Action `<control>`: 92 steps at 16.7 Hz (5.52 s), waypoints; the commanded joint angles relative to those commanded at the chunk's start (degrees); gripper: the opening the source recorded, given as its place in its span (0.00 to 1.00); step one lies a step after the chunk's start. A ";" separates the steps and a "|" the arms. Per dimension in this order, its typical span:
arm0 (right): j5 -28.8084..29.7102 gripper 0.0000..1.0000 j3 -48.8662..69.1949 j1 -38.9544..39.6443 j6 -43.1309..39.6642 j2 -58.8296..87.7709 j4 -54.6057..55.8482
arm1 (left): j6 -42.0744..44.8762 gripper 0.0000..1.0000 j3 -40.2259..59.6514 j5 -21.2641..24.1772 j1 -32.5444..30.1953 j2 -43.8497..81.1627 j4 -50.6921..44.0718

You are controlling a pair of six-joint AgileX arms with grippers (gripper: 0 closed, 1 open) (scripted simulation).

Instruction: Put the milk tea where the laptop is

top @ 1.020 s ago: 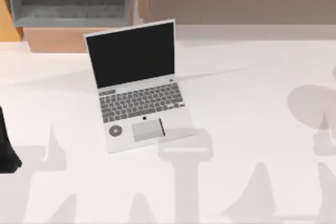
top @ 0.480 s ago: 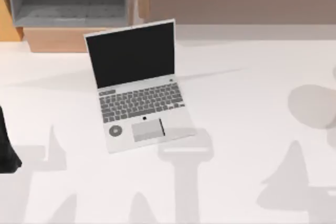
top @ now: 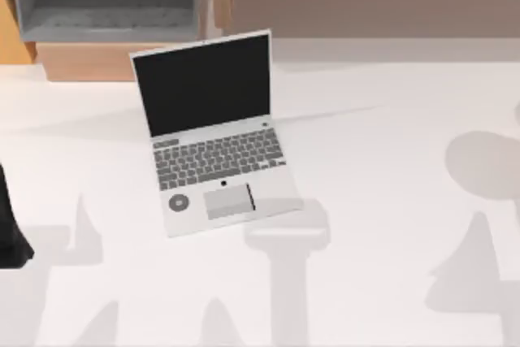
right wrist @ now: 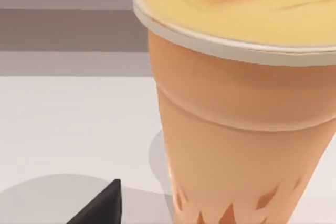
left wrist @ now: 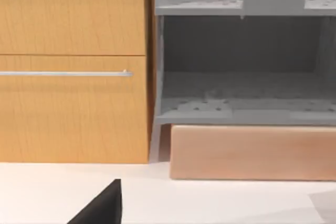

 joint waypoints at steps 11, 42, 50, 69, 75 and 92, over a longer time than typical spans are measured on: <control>3.99 1.00 11.41 3.85 0.82 13.08 1.84 | 0.00 1.00 0.00 0.00 0.00 0.00 0.00; 5.76 0.00 16.49 5.54 1.27 17.78 1.46 | 0.00 1.00 0.00 0.00 0.00 0.00 0.00; 5.71 0.00 16.53 5.55 1.37 15.17 -1.39 | 0.00 1.00 0.00 0.00 0.00 0.00 0.00; 41.35 0.00 31.27 42.96 11.06 12.13 -15.10 | 0.00 1.00 0.00 0.00 0.00 0.00 0.00; 55.91 0.00 35.51 57.34 14.64 13.23 -22.08 | 0.00 1.00 0.00 0.00 0.00 0.00 0.00; 66.03 0.00 37.64 67.41 17.40 15.69 -27.73 | 0.00 1.00 0.00 0.00 0.00 0.00 0.00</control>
